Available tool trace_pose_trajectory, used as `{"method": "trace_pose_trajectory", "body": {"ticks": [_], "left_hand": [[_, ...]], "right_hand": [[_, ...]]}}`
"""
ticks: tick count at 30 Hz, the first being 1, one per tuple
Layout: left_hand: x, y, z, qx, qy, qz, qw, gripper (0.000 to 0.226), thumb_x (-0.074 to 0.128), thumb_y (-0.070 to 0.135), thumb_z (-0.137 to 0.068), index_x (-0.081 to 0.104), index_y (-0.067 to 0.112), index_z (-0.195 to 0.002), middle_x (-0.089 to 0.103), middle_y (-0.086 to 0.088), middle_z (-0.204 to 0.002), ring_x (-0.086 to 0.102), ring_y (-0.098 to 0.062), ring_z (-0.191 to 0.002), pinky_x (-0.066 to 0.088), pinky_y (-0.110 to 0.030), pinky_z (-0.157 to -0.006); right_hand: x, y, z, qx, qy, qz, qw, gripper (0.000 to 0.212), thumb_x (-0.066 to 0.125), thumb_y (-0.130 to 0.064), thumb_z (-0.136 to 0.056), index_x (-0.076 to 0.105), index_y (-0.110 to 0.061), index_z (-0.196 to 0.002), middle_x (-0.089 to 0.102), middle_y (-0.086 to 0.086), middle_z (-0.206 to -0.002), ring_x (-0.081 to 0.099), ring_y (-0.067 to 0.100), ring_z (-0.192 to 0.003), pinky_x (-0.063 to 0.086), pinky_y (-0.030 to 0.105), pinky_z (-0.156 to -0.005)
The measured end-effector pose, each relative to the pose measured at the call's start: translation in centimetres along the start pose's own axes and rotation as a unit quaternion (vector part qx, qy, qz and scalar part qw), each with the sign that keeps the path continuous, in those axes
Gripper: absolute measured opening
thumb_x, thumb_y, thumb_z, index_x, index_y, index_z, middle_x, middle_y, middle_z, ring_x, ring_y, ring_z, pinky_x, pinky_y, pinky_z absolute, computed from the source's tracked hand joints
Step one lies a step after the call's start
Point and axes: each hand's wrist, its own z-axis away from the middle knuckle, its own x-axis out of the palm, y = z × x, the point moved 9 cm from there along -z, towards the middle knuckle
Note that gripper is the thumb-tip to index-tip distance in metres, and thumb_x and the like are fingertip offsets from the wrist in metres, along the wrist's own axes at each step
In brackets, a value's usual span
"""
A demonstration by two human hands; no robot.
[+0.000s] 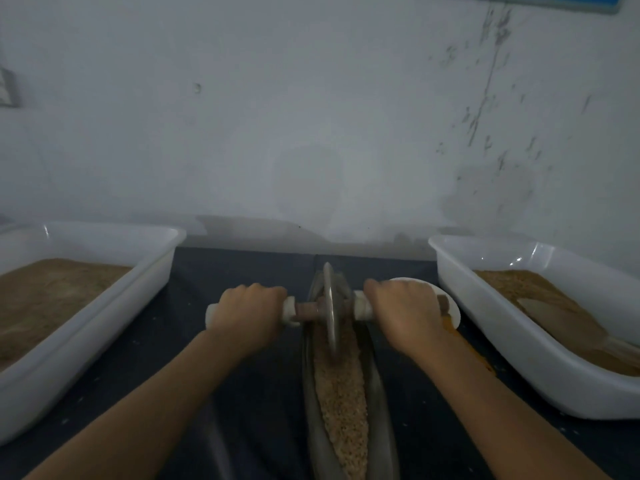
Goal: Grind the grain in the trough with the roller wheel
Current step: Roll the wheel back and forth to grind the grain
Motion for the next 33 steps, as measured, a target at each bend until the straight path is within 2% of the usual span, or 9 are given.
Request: {"method": "trace_pose_trajectory", "body": {"ticks": [5, 7, 8, 11, 15, 17, 23, 28, 33], "left_hand": [[-0.4, 0.2, 2.8, 0.008, -0.011, 0.0, 1.0, 0.023, 0.055, 0.045, -0.085, 0.035, 0.033, -0.082, 0.059, 0.008, -0.085, 0.05, -0.013, -0.068, 0.034, -0.029, -0.062], [-0.9, 0.7, 5.4, 0.034, -0.025, -0.01, 0.999, 0.025, 0.053, 0.049, -0.083, 0.033, 0.035, -0.084, 0.06, 0.009, -0.09, 0.058, -0.014, -0.077, 0.036, -0.029, -0.063], [-1.3, 1.0, 6.5, 0.044, -0.038, -0.009, 0.998, 0.026, 0.052, 0.05, -0.082, 0.031, 0.035, -0.085, 0.059, 0.011, -0.092, 0.06, -0.014, -0.082, 0.036, -0.03, -0.065], [-1.9, 1.7, 9.0, 0.067, -0.077, -0.001, 0.995, 0.025, 0.05, 0.051, -0.081, 0.032, 0.036, -0.088, 0.057, 0.013, -0.097, 0.059, -0.013, -0.09, 0.037, -0.03, -0.071], [-2.0, 1.3, 8.4, 0.062, -0.072, 0.006, 0.995, 0.026, 0.05, 0.055, -0.079, 0.034, 0.036, -0.086, 0.052, 0.013, -0.082, 0.056, -0.013, -0.078, 0.036, -0.029, -0.064], [-1.5, 0.8, 6.2, 0.041, -0.039, 0.009, 0.998, 0.027, 0.052, 0.056, -0.08, 0.036, 0.035, -0.083, 0.054, 0.013, -0.079, 0.054, -0.012, -0.07, 0.034, -0.029, -0.06], [-1.2, 0.2, -0.5, -0.012, 0.028, -0.024, 0.999, 0.017, 0.057, 0.038, -0.086, 0.041, 0.03, -0.084, 0.063, 0.005, -0.09, 0.058, -0.019, -0.075, 0.037, -0.033, -0.063], [-3.1, 1.7, 3.5, 0.032, 0.018, -0.047, 0.998, 0.025, 0.06, 0.037, -0.084, 0.035, 0.03, -0.086, 0.06, 0.007, -0.09, 0.057, -0.016, -0.075, 0.034, -0.031, -0.062], [-6.8, 4.5, 9.7, 0.16, 0.128, -0.044, 0.978, 0.053, 0.087, 0.026, -0.029, 0.047, 0.025, -0.063, 0.048, 0.006, -0.05, 0.048, -0.015, -0.038, 0.029, -0.024, -0.042]], "right_hand": [[-1.3, -0.9, 1.7, -0.013, -0.013, -0.003, 1.0, 0.026, 0.067, -0.022, -0.081, 0.048, -0.023, -0.099, 0.061, -0.003, -0.091, 0.06, 0.02, -0.078, 0.017, 0.028, -0.046], [-1.8, -1.6, 4.5, -0.041, -0.029, -0.039, 0.998, 0.028, 0.072, -0.026, -0.077, 0.05, -0.026, -0.094, 0.06, -0.005, -0.085, 0.059, 0.016, -0.072, 0.031, 0.026, -0.05], [-2.7, -1.9, 5.8, -0.056, -0.018, -0.048, 0.997, 0.034, 0.08, -0.029, -0.066, 0.053, -0.027, -0.085, 0.06, -0.004, -0.075, 0.058, 0.013, -0.062, 0.034, 0.024, -0.048], [-6.0, -1.9, 7.7, -0.06, -0.004, -0.062, 0.996, 0.049, 0.087, -0.027, -0.028, 0.053, -0.025, -0.064, 0.054, 0.0, -0.052, 0.052, 0.013, -0.041, 0.008, 0.019, -0.04], [-3.8, -1.6, 7.4, -0.07, -0.062, -0.044, 0.995, 0.028, 0.072, -0.03, -0.07, 0.048, -0.028, -0.085, 0.064, -0.004, -0.082, 0.063, 0.014, -0.071, 0.033, 0.025, -0.046], [-2.2, -1.1, 5.6, -0.054, -0.061, -0.054, 0.995, 0.018, 0.062, -0.031, -0.084, 0.05, -0.029, -0.097, 0.064, -0.005, -0.092, 0.062, 0.014, -0.081, 0.049, 0.031, -0.065], [1.5, 0.8, -1.4, 0.0, -0.042, -0.03, 0.999, 0.023, 0.061, -0.036, -0.087, 0.05, -0.022, -0.101, 0.065, 0.002, -0.094, 0.062, 0.025, -0.083, 0.033, 0.032, -0.061], [1.2, 0.4, 4.2, -0.001, -0.066, -0.115, 0.991, 0.019, 0.063, -0.032, -0.086, 0.047, -0.029, -0.096, 0.061, -0.005, -0.089, 0.06, 0.015, -0.081, 0.046, 0.03, -0.069], [-0.8, 0.0, 9.8, 0.004, -0.1, -0.118, 0.988, 0.04, 0.059, -0.044, -0.082, 0.022, -0.037, -0.069, 0.043, -0.012, -0.069, 0.047, 0.006, -0.067, 0.035, 0.027, -0.056]]}}
